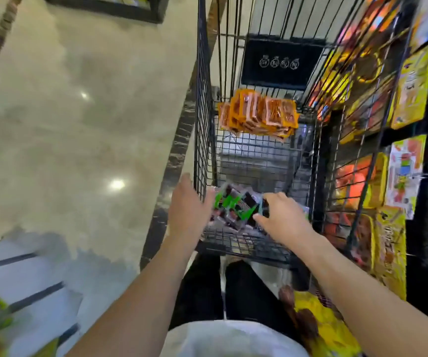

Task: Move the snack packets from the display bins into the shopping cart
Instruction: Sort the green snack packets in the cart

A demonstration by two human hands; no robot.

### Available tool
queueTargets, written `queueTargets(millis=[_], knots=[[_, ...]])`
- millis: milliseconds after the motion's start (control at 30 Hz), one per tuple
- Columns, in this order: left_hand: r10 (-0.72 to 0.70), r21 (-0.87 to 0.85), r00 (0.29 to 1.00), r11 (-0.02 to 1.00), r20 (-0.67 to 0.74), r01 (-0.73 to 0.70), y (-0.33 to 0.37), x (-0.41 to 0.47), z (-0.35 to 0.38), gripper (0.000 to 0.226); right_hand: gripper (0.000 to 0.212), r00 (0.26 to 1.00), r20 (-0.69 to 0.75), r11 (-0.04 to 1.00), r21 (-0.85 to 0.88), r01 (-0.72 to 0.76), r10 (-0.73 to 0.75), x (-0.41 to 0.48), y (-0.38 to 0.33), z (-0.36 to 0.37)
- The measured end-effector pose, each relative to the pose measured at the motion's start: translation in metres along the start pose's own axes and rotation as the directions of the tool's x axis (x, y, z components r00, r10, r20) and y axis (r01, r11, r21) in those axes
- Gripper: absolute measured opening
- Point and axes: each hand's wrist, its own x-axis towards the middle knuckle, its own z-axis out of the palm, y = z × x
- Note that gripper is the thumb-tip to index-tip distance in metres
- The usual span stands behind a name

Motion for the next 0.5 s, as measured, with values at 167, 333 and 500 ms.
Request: queueTargets(millis=[167,333,500], knots=[[0.007,-0.06,0.992,0.998,-0.128,-0.014,-0.028,0.017,0.044,0.047,0.073,0.995,0.086,0.99,0.128,-0.065,0.055,0.069,0.006,0.035],[0.03,-0.033,0.966,0.999,-0.259,-0.04,-0.038,0.027,0.056,0.037,0.088,0.995,0.068,0.99,0.116,-0.076,0.068,0.111,0.014,0.07],[0.042,-0.028,0.971,0.998,-0.236,-0.05,-0.04,0.033,0.057,0.029,0.072,0.999,-0.03,1.0,0.026,0.016,-0.015,0.11,0.005,0.097]])
